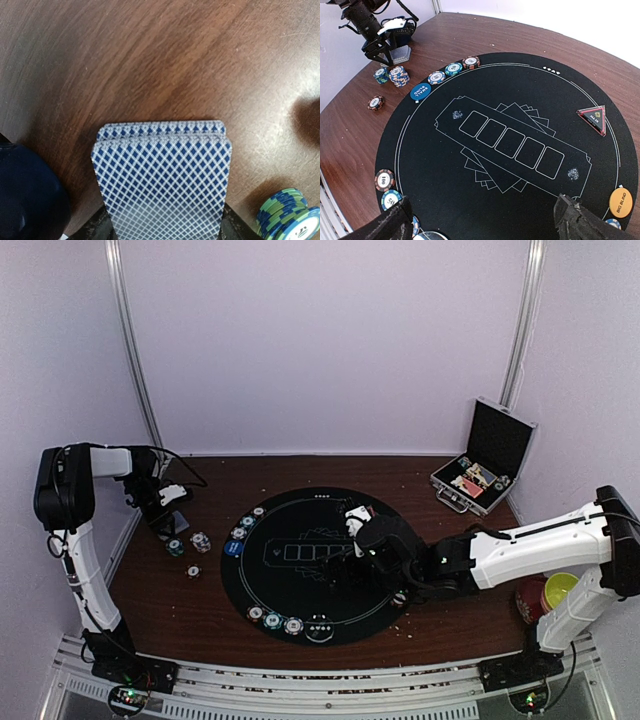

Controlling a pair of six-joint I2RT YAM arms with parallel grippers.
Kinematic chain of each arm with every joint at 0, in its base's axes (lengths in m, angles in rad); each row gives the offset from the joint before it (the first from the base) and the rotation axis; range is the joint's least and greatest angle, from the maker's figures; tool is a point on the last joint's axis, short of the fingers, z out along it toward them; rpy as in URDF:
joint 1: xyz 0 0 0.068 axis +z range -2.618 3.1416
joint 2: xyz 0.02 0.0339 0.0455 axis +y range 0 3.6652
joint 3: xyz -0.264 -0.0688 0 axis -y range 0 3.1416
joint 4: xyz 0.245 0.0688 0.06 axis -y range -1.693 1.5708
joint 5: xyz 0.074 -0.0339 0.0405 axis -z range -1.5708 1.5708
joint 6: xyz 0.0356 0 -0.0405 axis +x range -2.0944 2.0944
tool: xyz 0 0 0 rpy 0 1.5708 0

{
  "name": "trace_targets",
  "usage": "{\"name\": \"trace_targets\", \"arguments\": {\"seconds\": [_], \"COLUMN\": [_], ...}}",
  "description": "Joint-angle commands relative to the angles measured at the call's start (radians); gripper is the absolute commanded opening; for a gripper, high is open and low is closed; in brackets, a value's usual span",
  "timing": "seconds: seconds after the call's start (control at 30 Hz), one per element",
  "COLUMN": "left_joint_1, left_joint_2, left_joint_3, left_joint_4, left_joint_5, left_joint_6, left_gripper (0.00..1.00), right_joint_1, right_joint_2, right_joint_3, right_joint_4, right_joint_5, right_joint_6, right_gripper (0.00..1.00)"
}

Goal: Distribute texas hold em gaming equipment
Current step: Pick up the poker card from the corner of the board.

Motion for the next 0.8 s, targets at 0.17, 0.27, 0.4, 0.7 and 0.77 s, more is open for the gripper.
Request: {"name": "trace_targets", "arguments": {"seconds": [0.17, 0.27, 0.4, 0.7, 0.77], "left_joint_1": [-0.005, -0.004, -0.003, -0.004, -0.004], "left_joint_2": [-0.024, -0.039, -0.051, -0.092, -0.095], "left_joint_3": [0.016, 0.023, 0.02, 0.065, 0.08], "left_joint_4": [0.011, 0.012, 0.002, -0.018, -0.031], "left_joint_5": [0.034, 0.047, 0.047, 0.079, 0.088], "left_joint_6": [-0.016, -0.017, -0.017, -0.024, -0.027], "left_gripper": [0.46, 0.46, 0.46, 0.47, 0.47], "right_joint_1": [0.004, 0.003, 0.003, -0.012, -0.029], "right_joint_2": [-0.025, -0.025, -0.013, 0.108, 0.159], "right_joint_3": [0.007, 0.014, 0.043, 0.235, 0.289], "right_joint_4": [0.0, -0.002, -0.011, -0.035, -0.028], "right_joint_5": [0.021, 0.015, -0.006, -0.112, -0.159], "right_joint_6": [-0.013, -0.012, -0.009, 0.019, 0.037], "right_gripper": [1.0, 1.0, 1.0, 1.0, 1.0]}}
